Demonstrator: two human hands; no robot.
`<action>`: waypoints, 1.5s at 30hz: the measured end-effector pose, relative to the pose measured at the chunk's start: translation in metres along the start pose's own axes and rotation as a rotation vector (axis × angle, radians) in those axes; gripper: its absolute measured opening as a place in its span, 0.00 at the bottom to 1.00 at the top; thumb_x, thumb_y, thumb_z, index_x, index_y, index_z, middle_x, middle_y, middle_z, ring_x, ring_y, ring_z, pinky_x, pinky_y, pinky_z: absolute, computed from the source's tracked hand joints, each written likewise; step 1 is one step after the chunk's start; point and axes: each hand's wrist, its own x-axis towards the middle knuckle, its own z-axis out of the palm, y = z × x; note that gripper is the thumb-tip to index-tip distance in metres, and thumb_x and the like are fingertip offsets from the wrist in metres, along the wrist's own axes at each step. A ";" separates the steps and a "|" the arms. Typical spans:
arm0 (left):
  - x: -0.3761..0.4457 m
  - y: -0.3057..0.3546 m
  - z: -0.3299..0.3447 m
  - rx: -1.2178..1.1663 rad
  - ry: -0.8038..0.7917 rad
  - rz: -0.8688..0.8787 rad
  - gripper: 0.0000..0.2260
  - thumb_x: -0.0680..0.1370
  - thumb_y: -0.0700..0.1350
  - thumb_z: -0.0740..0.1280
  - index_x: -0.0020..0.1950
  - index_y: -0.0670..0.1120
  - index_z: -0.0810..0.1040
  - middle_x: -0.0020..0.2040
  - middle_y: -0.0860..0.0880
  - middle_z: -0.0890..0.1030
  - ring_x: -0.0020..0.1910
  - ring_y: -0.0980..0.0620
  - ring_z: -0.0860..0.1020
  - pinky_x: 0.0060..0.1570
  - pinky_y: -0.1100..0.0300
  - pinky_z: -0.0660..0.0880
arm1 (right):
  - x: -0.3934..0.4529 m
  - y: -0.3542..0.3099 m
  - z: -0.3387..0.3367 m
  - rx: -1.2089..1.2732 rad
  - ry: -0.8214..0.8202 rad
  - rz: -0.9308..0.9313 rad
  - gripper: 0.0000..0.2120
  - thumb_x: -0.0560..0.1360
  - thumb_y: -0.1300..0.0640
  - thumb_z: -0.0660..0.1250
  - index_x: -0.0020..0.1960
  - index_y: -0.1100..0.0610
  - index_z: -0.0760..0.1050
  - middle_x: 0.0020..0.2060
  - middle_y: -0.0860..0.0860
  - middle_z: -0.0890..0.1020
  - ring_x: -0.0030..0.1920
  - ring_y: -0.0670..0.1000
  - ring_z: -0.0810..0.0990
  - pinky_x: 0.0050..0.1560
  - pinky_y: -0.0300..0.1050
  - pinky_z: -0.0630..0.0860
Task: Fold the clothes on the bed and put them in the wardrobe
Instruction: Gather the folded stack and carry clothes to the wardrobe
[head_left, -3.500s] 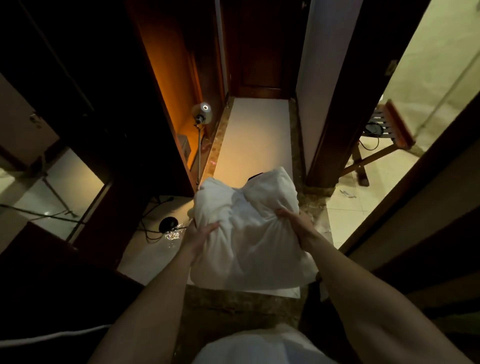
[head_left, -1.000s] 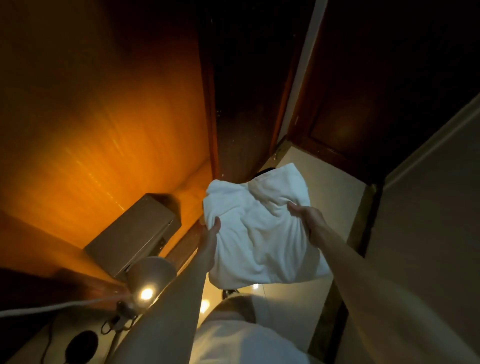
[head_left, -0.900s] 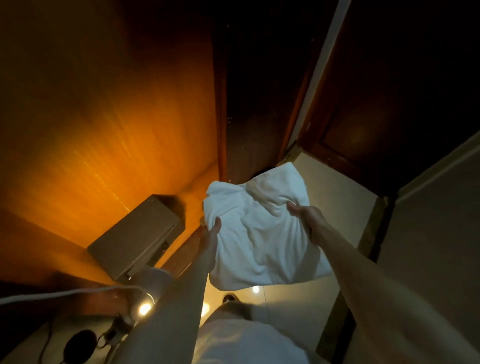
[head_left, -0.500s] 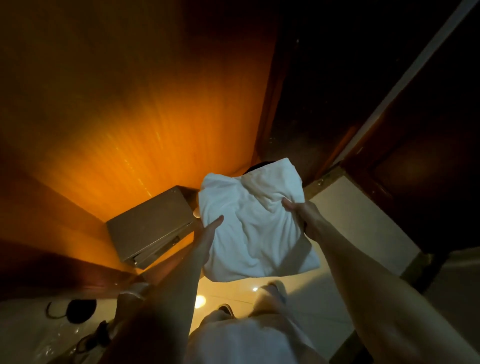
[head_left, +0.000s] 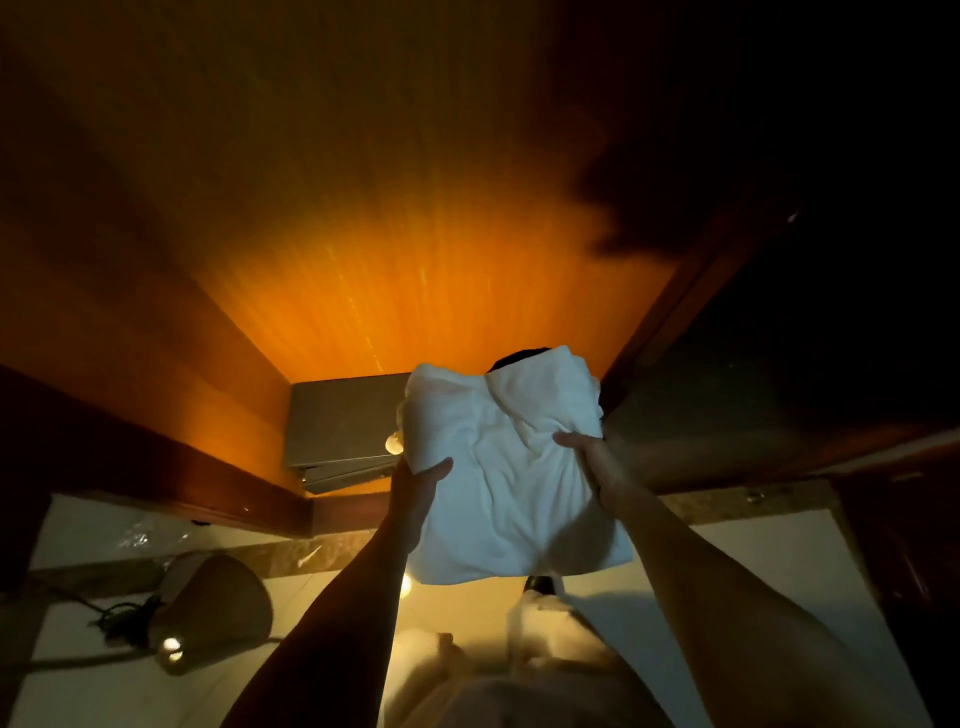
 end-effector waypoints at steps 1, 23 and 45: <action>0.003 0.000 0.004 -0.001 0.007 0.018 0.32 0.60 0.50 0.78 0.62 0.46 0.75 0.54 0.45 0.82 0.52 0.42 0.80 0.53 0.46 0.78 | 0.006 -0.005 0.003 -0.006 0.005 -0.021 0.37 0.53 0.51 0.80 0.60 0.56 0.76 0.50 0.56 0.84 0.49 0.59 0.83 0.49 0.53 0.79; 0.243 -0.119 0.035 0.012 0.084 0.080 0.17 0.73 0.42 0.73 0.57 0.56 0.73 0.49 0.53 0.80 0.49 0.51 0.79 0.45 0.57 0.76 | 0.272 0.093 0.051 -0.133 0.214 -0.156 0.25 0.60 0.51 0.73 0.56 0.58 0.78 0.47 0.55 0.84 0.45 0.57 0.83 0.37 0.43 0.75; 0.482 -0.312 0.087 0.340 0.210 0.338 0.16 0.80 0.45 0.64 0.68 0.49 0.69 0.58 0.45 0.78 0.58 0.42 0.76 0.59 0.49 0.71 | 0.521 0.252 0.068 -0.169 0.474 -0.378 0.26 0.79 0.62 0.63 0.74 0.68 0.62 0.70 0.66 0.68 0.68 0.64 0.69 0.63 0.50 0.68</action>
